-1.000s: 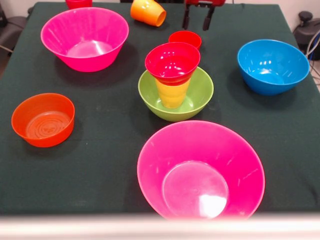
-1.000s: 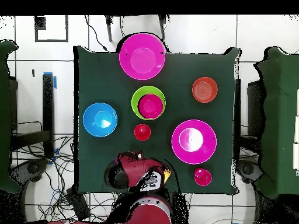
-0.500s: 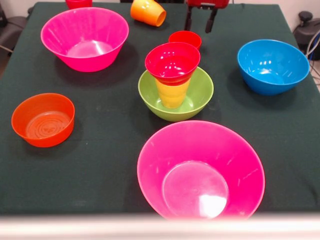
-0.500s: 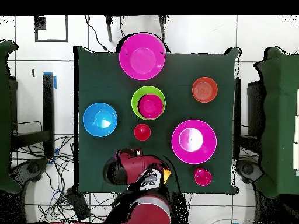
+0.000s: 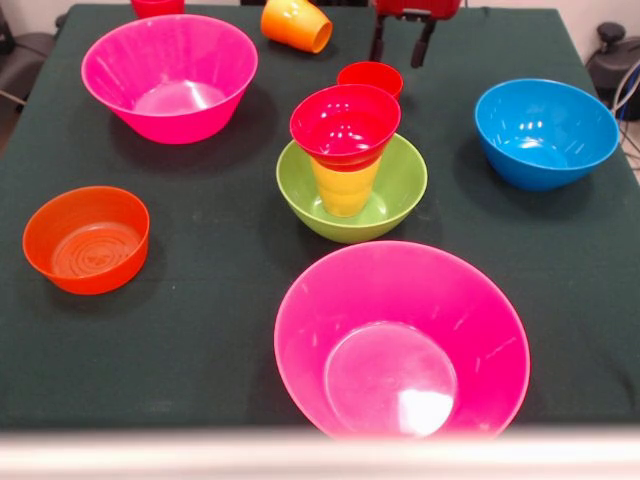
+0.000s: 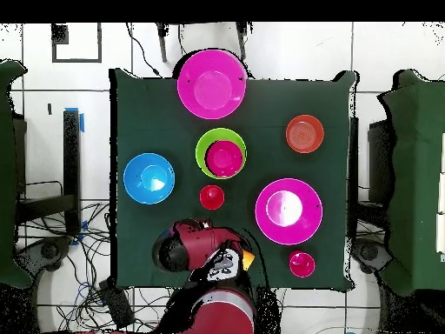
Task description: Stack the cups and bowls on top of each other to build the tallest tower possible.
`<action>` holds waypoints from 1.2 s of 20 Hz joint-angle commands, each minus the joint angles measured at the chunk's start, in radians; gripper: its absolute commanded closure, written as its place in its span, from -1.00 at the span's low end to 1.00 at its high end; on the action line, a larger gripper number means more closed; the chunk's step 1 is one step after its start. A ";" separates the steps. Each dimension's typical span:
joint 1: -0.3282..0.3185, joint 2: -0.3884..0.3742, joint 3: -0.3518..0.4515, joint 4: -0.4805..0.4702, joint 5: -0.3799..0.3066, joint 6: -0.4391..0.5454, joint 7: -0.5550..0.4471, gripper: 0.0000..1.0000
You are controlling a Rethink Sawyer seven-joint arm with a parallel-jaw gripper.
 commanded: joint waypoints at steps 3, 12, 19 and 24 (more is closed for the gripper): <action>0.013 -0.014 0.103 -0.115 0.051 0.130 0.094 -1.00; 0.001 -0.066 0.121 -0.086 0.068 0.232 0.085 -1.00; 0.003 -0.124 0.131 -0.079 0.089 0.346 0.071 -1.00; 0.002 -0.122 0.133 -0.102 0.086 0.377 0.069 -1.00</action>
